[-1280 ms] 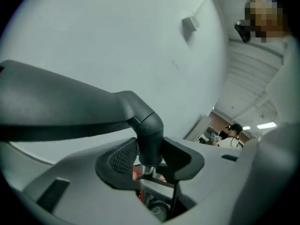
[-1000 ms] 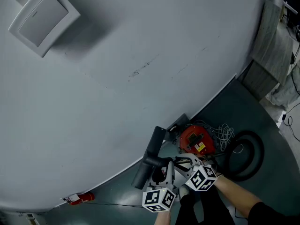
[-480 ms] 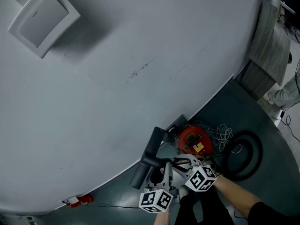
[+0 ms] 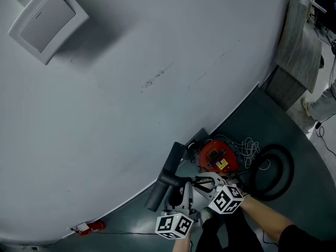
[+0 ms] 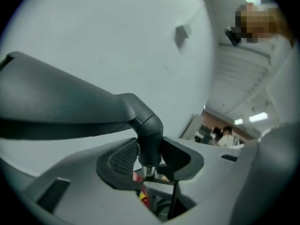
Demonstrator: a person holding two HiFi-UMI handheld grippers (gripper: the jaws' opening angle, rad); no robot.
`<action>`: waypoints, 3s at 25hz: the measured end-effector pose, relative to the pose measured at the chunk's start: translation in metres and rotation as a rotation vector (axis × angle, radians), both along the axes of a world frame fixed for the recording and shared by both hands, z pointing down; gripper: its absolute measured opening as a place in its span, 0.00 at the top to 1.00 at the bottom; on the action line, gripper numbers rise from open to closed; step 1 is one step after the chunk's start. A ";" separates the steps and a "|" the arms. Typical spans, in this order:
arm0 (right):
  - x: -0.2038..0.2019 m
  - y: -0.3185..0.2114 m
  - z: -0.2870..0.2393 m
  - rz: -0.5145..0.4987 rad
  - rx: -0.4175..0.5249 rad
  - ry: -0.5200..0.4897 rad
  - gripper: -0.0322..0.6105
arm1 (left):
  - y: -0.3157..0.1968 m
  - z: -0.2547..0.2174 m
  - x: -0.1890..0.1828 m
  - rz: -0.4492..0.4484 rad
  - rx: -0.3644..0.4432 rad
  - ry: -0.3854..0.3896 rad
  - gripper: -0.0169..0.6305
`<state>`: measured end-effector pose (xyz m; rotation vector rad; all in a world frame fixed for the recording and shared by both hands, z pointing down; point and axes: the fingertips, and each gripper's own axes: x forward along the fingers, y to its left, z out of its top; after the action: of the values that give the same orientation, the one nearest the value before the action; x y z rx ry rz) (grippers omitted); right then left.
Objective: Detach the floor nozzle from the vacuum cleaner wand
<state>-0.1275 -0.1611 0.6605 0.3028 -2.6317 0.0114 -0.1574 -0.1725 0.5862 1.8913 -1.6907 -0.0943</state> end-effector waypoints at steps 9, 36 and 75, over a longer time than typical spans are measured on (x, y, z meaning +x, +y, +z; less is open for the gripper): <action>0.002 0.001 -0.003 0.017 -0.004 -0.008 0.72 | 0.002 -0.005 0.005 0.021 0.061 -0.060 0.72; 0.018 -0.021 -0.156 0.282 -0.343 -0.363 0.66 | 0.016 -0.157 -0.038 0.070 0.278 -0.247 0.72; 0.024 -0.035 -0.323 0.332 -0.305 -0.719 0.92 | 0.027 -0.267 -0.036 0.072 0.448 -0.301 0.72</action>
<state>-0.1033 -0.1958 0.3373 0.7339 -3.1684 0.7531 -0.1935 -0.1455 0.3187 2.3937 -1.9157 -0.1798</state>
